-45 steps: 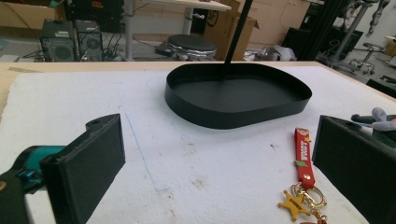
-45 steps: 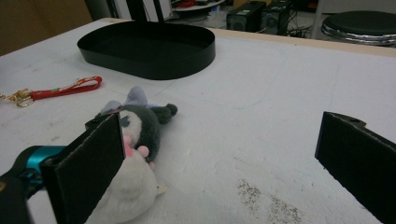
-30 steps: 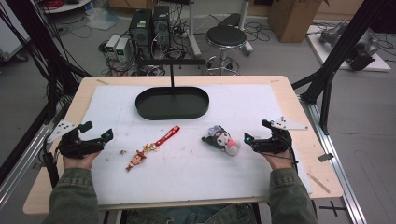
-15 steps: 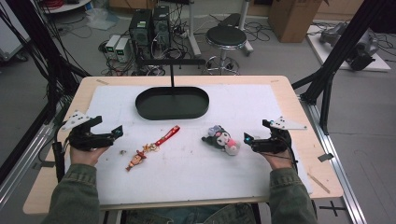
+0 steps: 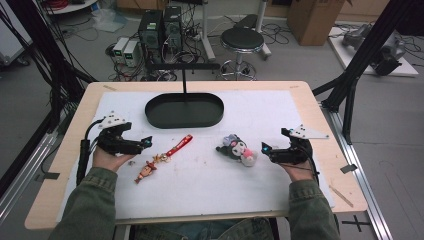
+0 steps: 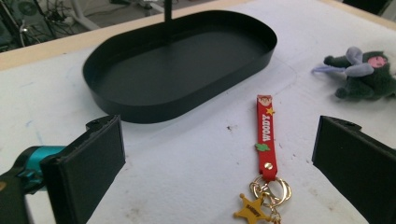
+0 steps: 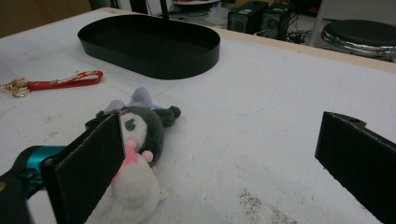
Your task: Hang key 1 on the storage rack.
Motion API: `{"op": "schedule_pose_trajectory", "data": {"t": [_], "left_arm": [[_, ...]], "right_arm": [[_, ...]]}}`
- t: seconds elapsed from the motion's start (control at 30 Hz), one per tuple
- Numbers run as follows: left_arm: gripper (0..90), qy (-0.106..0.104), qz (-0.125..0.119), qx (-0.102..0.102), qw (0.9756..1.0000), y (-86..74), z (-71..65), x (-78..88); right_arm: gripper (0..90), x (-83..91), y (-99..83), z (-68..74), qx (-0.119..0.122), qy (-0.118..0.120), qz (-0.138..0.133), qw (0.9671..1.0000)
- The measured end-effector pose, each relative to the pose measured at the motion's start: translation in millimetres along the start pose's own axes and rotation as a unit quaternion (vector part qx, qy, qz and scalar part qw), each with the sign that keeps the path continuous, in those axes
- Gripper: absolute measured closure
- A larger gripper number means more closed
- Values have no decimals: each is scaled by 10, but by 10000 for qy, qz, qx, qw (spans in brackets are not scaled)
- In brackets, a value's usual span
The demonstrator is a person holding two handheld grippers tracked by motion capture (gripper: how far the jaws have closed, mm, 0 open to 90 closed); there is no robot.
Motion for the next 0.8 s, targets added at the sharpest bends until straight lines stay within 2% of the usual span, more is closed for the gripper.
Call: {"op": "schedule_pose_trajectory", "data": {"t": [0.17,0.33,0.47,0.63,0.67,0.8], "left_arm": [[29,-112,234,-70,9996,13,-54,-126],[29,-181,323,-123,9992,60,-92,-197],[29,-274,547,-196,9979,58,-125,-273],[29,-278,681,-166,9972,46,-125,-328],[29,-285,782,-220,9963,53,-136,-355],[29,-336,867,-297,9952,85,-179,-409]], "right_arm": [[4,13,6,-6,-30,7,-22,10000],[4,11,5,-8,6,14,-21,10000],[4,5,-7,1,-22,9,20,10000],[4,5,-17,-1,-8,1,52,10000],[4,8,-19,-10,-29,4,37,10000],[4,20,-27,-27,-81,-7,29,10000]]}}
Point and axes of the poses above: each handheld gripper's, and its own axes: x roughly backward along the jaws, y roughly out of its top, z roughly to its left, the point moved 7 cm from there along -x, roughly forward along the jaws, and after that the axes turned 9 degrees about -x, right-handed, at the moved point
